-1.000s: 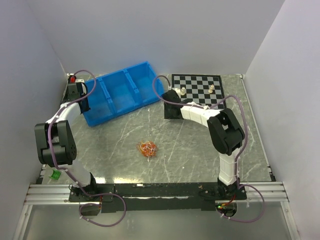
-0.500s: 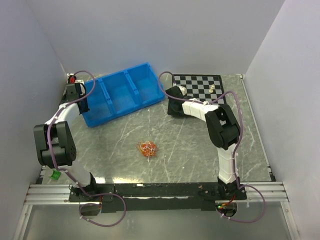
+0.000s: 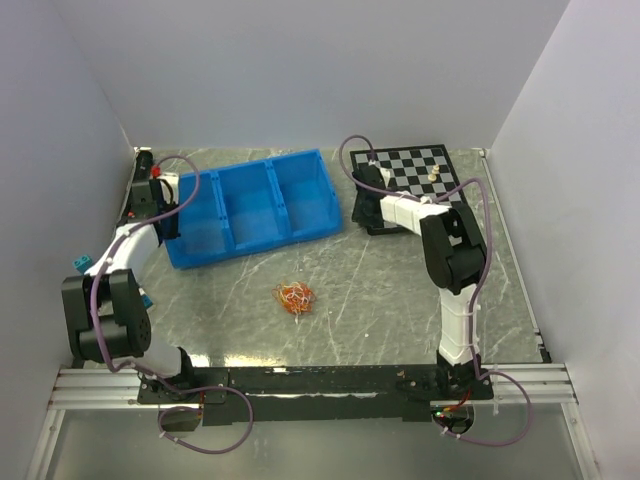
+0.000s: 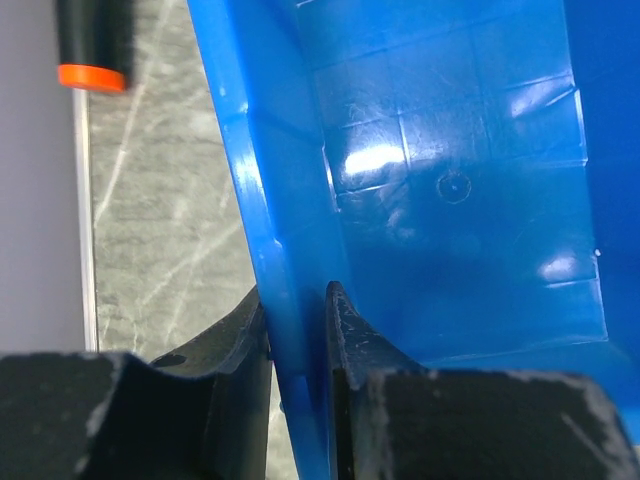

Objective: Untangle the cables

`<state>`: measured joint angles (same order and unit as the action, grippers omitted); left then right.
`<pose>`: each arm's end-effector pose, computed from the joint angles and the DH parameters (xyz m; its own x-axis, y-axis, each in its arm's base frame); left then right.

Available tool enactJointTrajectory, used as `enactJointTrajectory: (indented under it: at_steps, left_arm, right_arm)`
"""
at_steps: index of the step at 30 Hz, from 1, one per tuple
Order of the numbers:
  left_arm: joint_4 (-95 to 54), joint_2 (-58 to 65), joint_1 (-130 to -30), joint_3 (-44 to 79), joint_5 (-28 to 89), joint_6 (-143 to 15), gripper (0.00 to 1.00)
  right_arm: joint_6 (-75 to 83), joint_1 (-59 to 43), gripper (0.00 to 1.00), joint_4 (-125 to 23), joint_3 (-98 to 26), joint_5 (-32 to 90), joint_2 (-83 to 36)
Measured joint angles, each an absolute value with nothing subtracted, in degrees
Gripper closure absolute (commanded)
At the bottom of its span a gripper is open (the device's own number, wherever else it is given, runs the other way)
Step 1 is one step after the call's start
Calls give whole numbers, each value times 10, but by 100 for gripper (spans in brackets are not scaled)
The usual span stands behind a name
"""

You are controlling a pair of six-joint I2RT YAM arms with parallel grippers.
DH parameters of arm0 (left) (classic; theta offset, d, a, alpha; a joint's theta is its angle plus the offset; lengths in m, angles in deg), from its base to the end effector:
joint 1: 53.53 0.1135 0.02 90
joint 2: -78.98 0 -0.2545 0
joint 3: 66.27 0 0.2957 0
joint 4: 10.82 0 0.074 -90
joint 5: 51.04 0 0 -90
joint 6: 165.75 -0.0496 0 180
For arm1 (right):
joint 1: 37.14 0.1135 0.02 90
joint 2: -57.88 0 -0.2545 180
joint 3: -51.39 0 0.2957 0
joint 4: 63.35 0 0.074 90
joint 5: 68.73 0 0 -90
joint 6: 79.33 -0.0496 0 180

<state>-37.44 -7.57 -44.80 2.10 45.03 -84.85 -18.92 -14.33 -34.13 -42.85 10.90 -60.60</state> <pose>0.3680 0.0618 0.1884 -0.7233 0.0480 -0.6889 -0.1121 0.9762 0.1858 0.4497 0.1794 0.1171 -0.7835 0.1974 -0.5891 0.1200 0.9784 0.1682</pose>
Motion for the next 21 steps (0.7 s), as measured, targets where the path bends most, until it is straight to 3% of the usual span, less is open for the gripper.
enactJointTrajectory:
  at_steps: [8, 14, 21]
  left_arm:
    - [-391, -31, -486, -13, 426, -888, 99]
    - [-391, 14, -509, -66, 429, -911, 99]
    - [-395, 57, -519, -101, 421, -924, 93]
  right_arm:
    - [-209, -124, 69, -396, -269, 131, -494]
    - [-232, -98, 69, -406, -143, 114, -359]
    - [-250, -93, 67, -403, -97, 96, -287]
